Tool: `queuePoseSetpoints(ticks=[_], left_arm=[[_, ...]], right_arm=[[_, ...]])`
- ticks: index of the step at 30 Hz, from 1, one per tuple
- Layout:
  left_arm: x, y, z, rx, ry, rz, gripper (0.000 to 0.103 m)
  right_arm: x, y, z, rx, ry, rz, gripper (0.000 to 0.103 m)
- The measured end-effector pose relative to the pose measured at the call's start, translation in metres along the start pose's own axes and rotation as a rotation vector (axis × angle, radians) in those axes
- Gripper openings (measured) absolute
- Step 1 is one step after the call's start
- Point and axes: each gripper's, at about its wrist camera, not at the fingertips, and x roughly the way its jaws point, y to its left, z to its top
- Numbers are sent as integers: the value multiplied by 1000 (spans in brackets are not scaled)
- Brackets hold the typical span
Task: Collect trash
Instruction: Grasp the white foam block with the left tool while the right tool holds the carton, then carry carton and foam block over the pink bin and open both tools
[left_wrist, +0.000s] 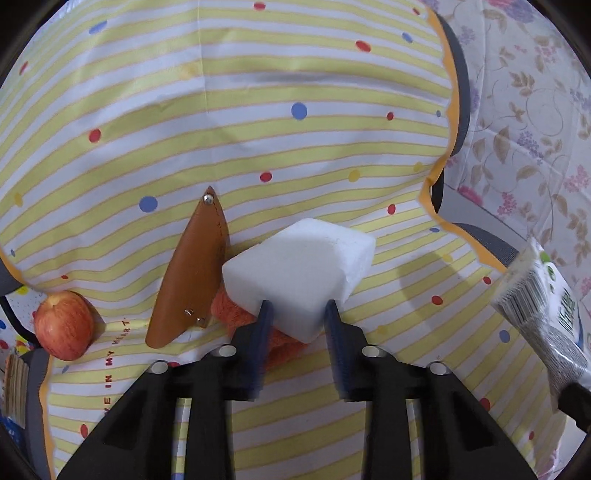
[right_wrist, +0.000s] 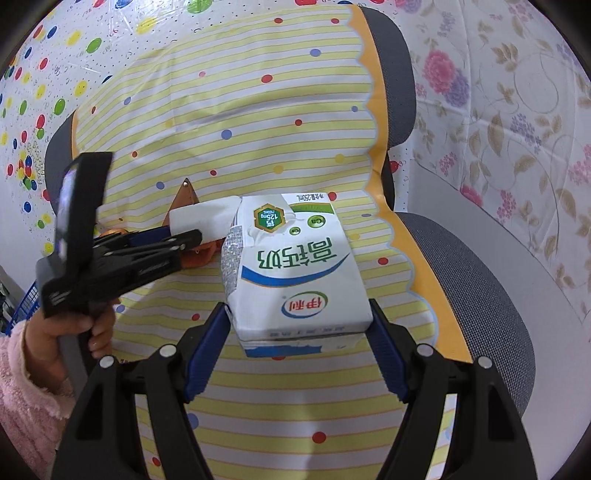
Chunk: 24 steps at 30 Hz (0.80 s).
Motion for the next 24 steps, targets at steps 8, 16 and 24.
queuePoseSetpoints(ticks=[8, 16, 24], left_arm=[[-86, 11, -30, -29, -120, -83, 26], [-155, 11, -90, -33, -186, -65, 26], [-175, 14, -139, -80, -127, -94, 26]], right_arm=[[-25, 3, -12, -5, -22, -3, 72], [-50, 18, -34, -13, -37, -5, 72], [-64, 35, -65, -27, -3, 0, 72]])
